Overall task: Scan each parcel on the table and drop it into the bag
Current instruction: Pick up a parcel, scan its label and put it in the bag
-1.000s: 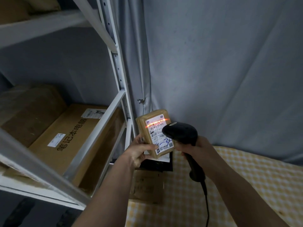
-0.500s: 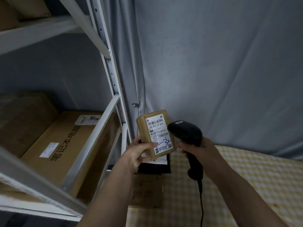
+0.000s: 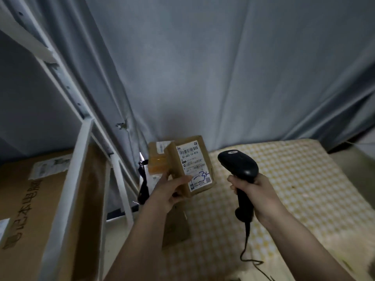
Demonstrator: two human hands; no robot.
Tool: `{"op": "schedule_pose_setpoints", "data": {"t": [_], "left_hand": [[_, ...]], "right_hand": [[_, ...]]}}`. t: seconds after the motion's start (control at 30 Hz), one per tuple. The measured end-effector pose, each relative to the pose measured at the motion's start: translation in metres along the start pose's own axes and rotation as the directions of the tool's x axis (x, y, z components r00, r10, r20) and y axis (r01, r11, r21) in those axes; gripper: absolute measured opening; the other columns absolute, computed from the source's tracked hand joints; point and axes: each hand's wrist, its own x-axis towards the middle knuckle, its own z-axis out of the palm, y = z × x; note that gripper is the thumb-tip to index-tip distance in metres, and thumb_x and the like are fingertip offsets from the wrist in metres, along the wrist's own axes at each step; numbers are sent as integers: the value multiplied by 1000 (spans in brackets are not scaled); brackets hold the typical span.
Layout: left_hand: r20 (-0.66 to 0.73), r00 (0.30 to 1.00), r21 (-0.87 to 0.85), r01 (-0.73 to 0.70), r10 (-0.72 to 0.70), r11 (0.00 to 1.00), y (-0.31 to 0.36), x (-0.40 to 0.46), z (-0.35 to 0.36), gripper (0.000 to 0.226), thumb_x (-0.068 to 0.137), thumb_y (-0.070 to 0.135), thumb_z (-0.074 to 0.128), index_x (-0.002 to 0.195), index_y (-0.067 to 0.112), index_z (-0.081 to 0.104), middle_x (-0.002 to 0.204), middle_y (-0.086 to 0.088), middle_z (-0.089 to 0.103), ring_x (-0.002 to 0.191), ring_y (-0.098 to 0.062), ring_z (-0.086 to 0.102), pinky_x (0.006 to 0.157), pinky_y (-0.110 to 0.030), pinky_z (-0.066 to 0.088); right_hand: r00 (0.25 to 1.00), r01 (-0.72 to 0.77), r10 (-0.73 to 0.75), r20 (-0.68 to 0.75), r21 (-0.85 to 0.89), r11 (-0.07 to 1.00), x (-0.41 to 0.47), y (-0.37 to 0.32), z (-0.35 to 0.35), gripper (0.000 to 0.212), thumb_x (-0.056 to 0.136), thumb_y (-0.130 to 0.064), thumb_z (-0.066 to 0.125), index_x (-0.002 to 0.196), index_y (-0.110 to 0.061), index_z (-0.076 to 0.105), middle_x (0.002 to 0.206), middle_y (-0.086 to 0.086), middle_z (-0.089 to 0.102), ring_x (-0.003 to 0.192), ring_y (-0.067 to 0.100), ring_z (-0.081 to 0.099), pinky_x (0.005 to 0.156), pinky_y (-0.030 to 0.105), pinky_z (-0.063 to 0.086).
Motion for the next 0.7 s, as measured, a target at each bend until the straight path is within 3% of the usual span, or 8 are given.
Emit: {"op": "schedule_pose_setpoints", "data": {"t": [0.07, 0.13, 0.2, 0.3, 0.4, 0.57, 0.7], "left_hand": [[32, 999, 27, 39, -40, 999, -13, 5, 16, 59, 74, 5, 79, 125, 22, 54, 112, -8, 70, 95, -25, 65, 65, -39, 55], [73, 995, 45, 67, -70, 997, -29, 7, 32, 56, 74, 3, 78, 122, 20, 55, 111, -10, 70, 92, -27, 67, 76, -48, 57], [109, 990, 93, 80, -90, 992, -45, 8, 50, 57, 73, 3, 79, 122, 19, 55, 114, -11, 70, 99, -30, 68, 87, -57, 54], [136, 986, 198, 66, -94, 978, -62, 9, 80, 60, 71, 7, 82, 123, 20, 55, 114, -9, 71, 104, -33, 67, 87, -60, 53], [175, 979, 256, 58, -105, 965, -79, 8, 123, 61, 66, 10, 87, 117, 22, 57, 115, -8, 70, 103, -32, 68, 84, -57, 55], [312, 934, 377, 46, -173, 925, -121, -7, 232, 86, 45, 24, 88, 125, 21, 56, 116, -7, 70, 102, -30, 69, 76, -48, 59], [405, 886, 429, 36, -228, 902, -163, -24, 326, 74, 51, 19, 84, 121, 19, 61, 109, -7, 73, 101, -30, 69, 78, -47, 58]], "right_hand": [[998, -22, 23, -56, 20, 1000, -6, 11, -18, 8, 81, -3, 71, 85, 2, 66, 71, 14, 55, 71, 25, 50, 71, 36, 39], [993, -33, 38, -109, 43, 998, -12, 20, -40, 16, 81, -4, 71, 89, 9, 64, 73, 16, 55, 72, 26, 49, 72, 37, 38], [986, -35, 47, -157, 79, 996, -18, 26, -62, 19, 82, -3, 70, 91, 12, 63, 75, 16, 54, 72, 26, 49, 72, 38, 38], [976, -38, 63, -211, 122, 992, -26, 32, -97, 20, 83, -4, 69, 92, 12, 63, 73, 16, 55, 69, 25, 49, 70, 35, 40], [966, -23, 61, -252, 154, 988, -35, 34, -140, 23, 83, -4, 69, 94, 14, 62, 74, 17, 57, 66, 21, 50, 68, 32, 40], [927, 2, 65, -370, 180, 984, -59, 37, -242, 20, 81, -6, 71, 94, 7, 65, 77, 16, 62, 69, 23, 53, 72, 35, 42], [872, 19, 94, -480, 225, 974, -81, 43, -335, 13, 80, -8, 73, 91, -2, 68, 73, 11, 63, 69, 21, 56, 73, 35, 44]]}}
